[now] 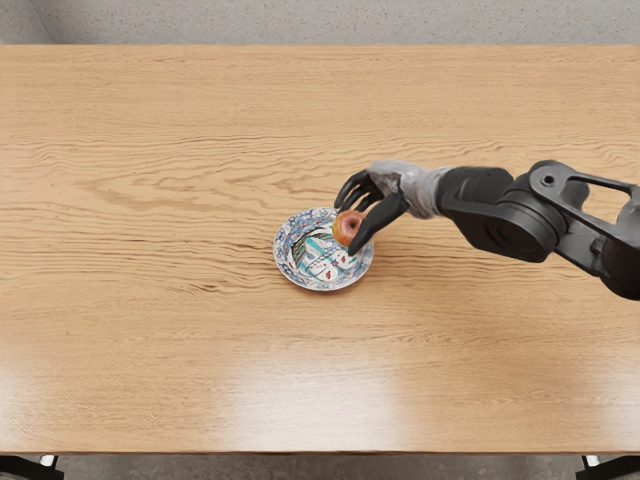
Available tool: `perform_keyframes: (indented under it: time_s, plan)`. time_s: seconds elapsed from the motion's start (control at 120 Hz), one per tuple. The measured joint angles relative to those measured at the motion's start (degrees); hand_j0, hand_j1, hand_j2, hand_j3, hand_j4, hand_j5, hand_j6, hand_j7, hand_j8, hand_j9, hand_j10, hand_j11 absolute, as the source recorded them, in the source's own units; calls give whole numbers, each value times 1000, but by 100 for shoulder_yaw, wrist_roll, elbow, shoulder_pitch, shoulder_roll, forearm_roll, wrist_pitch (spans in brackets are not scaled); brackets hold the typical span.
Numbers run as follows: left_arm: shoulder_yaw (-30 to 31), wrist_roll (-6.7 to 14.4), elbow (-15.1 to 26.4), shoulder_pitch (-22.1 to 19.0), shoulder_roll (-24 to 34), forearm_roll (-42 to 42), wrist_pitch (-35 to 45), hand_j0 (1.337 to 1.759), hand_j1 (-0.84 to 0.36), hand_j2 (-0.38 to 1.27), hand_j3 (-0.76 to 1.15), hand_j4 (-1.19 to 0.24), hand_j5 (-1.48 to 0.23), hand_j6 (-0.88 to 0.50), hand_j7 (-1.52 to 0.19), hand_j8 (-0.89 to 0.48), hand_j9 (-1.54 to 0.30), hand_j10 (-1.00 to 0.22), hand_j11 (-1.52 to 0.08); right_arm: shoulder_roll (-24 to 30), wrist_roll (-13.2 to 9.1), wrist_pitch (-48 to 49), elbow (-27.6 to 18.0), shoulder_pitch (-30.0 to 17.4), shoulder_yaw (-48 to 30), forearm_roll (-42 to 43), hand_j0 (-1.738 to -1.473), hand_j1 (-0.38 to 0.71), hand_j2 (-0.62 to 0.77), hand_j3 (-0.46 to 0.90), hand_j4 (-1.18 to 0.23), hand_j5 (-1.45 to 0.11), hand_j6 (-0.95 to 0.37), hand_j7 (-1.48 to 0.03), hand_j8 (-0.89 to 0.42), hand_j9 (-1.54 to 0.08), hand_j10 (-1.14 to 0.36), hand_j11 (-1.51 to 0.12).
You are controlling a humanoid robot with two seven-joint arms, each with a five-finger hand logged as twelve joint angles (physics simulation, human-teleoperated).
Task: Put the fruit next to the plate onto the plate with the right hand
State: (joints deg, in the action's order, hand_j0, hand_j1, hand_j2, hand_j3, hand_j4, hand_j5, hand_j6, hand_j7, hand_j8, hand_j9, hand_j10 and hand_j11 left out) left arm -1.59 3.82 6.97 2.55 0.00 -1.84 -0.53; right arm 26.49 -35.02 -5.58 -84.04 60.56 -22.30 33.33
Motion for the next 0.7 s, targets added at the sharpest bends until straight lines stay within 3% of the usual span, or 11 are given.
perform_keyframes:
  time_s: [0.25,0.35,0.442,0.567,0.7]
  plan:
    - [0,1,0,0,0,0,0,1658,73,46,0,-230,-299,-230,-299,-230,-299,-230,-299,-498,-2,-9,330,33,22,57,-1655,276,526,0,-739,-1049,-571,-997,-473,-1027,-705,-1033]
    - [0,0,1,0,0,0,0,1658,73,46,0,-230,-299,-230,-299,-230,-299,-230,-299,-589,1,-6,398,39,34,63,-1655,240,445,0,-733,-1022,-581,-981,-487,-1009,-718,-1016]
    - [0,0,0,0,0,0,0,1658,73,46,0,-230,-299,-230,-299,-230,-299,-230,-299,-605,1,5,424,41,40,70,-1656,232,379,0,-668,-913,-586,-887,-498,-905,-710,-913]
    - [0,0,-1,0,0,0,0,1658,73,46,0,-230,-299,-230,-299,-230,-299,-230,-299,-606,2,11,454,44,41,74,-1657,190,172,0,-549,-739,-509,-724,-451,-734,-572,-739]
    - [0,1,0,0,0,0,0,1658,73,46,0,-230,-299,-230,-299,-230,-299,-230,-299,-593,2,13,470,45,42,73,-1658,134,56,0,-455,-606,-434,-597,-392,-603,-462,-604]
